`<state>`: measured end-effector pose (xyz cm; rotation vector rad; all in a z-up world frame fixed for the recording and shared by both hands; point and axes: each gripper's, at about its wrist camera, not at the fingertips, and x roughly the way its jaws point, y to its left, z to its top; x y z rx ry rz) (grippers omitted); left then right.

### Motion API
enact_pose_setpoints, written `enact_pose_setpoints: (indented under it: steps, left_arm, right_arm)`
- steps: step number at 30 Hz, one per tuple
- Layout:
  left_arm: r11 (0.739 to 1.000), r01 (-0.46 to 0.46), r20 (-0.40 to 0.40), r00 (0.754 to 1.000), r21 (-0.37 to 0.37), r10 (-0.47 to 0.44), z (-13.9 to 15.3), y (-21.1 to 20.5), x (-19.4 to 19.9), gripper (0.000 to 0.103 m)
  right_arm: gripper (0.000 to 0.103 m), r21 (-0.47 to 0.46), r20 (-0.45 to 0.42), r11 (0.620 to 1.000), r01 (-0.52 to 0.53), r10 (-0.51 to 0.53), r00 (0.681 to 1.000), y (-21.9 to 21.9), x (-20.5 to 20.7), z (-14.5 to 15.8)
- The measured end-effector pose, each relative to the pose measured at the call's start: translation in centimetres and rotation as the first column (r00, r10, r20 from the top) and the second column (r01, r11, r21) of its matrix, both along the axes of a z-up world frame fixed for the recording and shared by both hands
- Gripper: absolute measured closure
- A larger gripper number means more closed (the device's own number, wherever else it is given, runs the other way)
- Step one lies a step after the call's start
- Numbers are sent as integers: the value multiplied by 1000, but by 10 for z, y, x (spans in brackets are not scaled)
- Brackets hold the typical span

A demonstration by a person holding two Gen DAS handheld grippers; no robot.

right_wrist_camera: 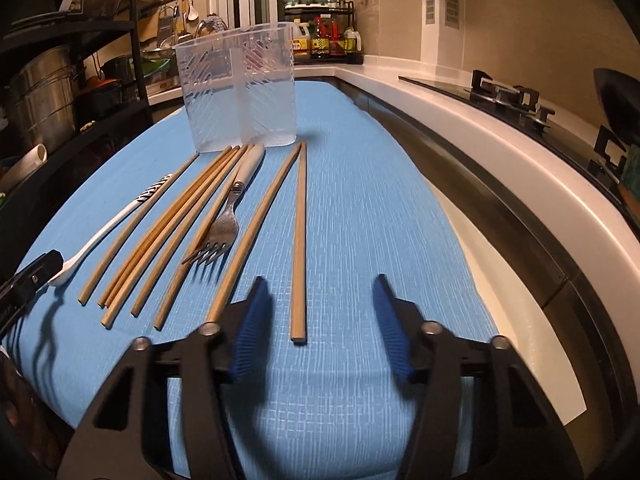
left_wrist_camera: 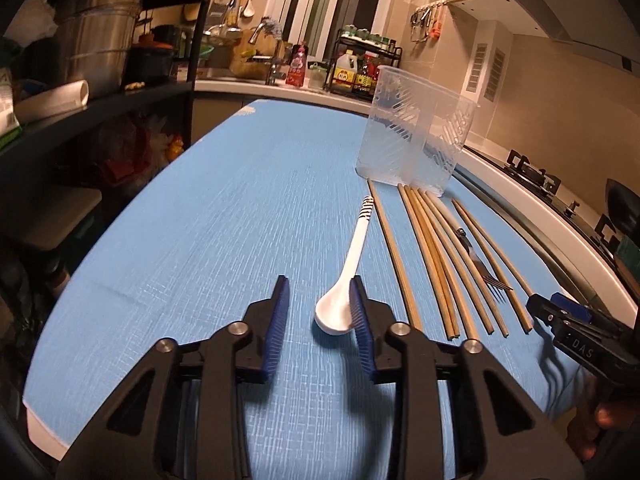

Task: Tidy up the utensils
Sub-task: 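Grasp the white spoon with the left tool while the right tool grasps a wooden chopstick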

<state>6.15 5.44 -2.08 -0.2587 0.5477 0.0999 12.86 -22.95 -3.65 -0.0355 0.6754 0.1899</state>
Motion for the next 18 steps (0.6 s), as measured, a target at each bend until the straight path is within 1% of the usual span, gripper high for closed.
enact_pose_setpoints:
  steps: [1, 3, 4, 7, 9, 10, 11, 12, 14, 18]
  left_arm:
    - [1000, 0, -8, 1000, 1, 0, -2, -1, 1, 78]
    - [1000, -4, -10, 1000, 19, 4, -5, -5, 1, 78]
    - [1000, -5, -10, 1000, 27, 6, -5, -8, 1, 79]
    - [999, -12, -8, 1000, 52, 12, -6, -15, -1, 79]
    - [996, -9, -2, 1000, 93, 9, -7, -23, -4, 82]
    - [993, -10, 5, 1000, 118, 9, -8, -27, -6, 86]
    - [991, -10, 12, 1000, 133, 8, -9, -30, -7, 89]
    - [989, -12, 18, 1000, 146, 10, -9, -31, -9, 89]
    - [986, -22, 30, 999, 163, 18, -8, -32, -11, 92]
    - [987, -34, 36, 999, 160, 29, -4, -28, -13, 92]
  right_arm:
    - [66, 0, 2, 1000, 1, -1, 1000, 0, 0, 0]
    - [71, 2, 2, 1000, -1, 1, 1000, -2, -1, 0]
    - [75, 3, 4, 1000, -3, 3, 1000, -2, -1, 0]
    - [81, 0, 12, 1000, -8, 8, 1000, -2, -4, -1]
    - [85, -3, 16, 1000, -13, 13, 1000, -1, -4, -1]
    - [90, -2, 16, 1000, -20, 20, 1000, -1, -5, -1]
    - [92, -4, 16, 1000, -26, 26, 1000, 0, -6, -1]
    - [95, -6, 17, 1000, -30, 30, 999, 1, -6, 0]
    - [96, -8, 18, 999, -31, 31, 999, 0, -8, 0]
    - [96, -5, 16, 1000, -25, 25, 1000, -3, -10, 2]
